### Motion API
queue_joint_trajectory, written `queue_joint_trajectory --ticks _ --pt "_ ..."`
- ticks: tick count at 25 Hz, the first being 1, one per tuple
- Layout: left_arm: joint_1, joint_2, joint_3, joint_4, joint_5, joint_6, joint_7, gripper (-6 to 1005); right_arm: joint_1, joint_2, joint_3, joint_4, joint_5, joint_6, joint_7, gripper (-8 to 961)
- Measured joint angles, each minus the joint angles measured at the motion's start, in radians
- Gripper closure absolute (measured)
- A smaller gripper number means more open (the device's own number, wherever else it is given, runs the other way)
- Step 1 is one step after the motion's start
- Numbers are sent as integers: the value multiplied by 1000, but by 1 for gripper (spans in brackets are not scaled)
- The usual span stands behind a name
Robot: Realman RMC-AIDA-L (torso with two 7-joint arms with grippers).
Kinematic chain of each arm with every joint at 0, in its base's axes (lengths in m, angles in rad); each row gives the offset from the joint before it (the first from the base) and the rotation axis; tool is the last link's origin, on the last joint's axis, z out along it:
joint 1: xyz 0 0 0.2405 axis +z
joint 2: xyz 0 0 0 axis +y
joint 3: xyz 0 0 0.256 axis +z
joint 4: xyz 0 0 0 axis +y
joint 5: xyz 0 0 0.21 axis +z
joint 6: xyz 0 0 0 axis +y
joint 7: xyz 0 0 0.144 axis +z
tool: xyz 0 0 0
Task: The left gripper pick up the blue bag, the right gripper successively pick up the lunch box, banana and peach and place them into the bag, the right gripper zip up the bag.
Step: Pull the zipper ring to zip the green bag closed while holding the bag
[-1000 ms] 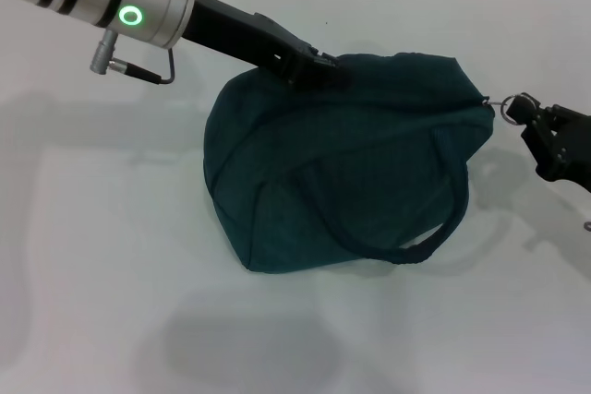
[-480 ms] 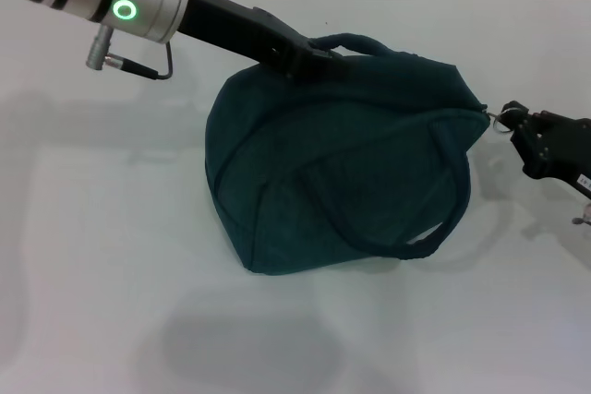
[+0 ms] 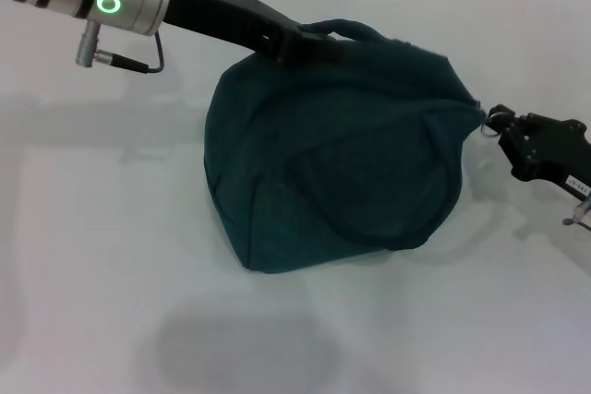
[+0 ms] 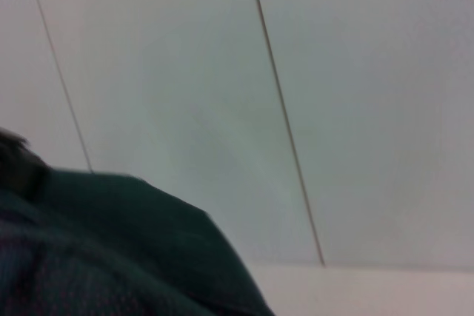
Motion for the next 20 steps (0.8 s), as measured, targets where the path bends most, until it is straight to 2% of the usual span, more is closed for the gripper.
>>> queue_joint_trajectory --ticks 6,13,20 --pt "21 1 -40 -2 -54 -6 11 921 -20 -9 8 -1 27 -140 25 941" --pt "30 -8 -76 -12 -59 -10 25 935 -7 -27 -2 -2 -23 -143 125 941" --pt "35 -12 -75 -12 -60 -10 25 942 -19 -59 -2 -2 -62 -141 236 941"
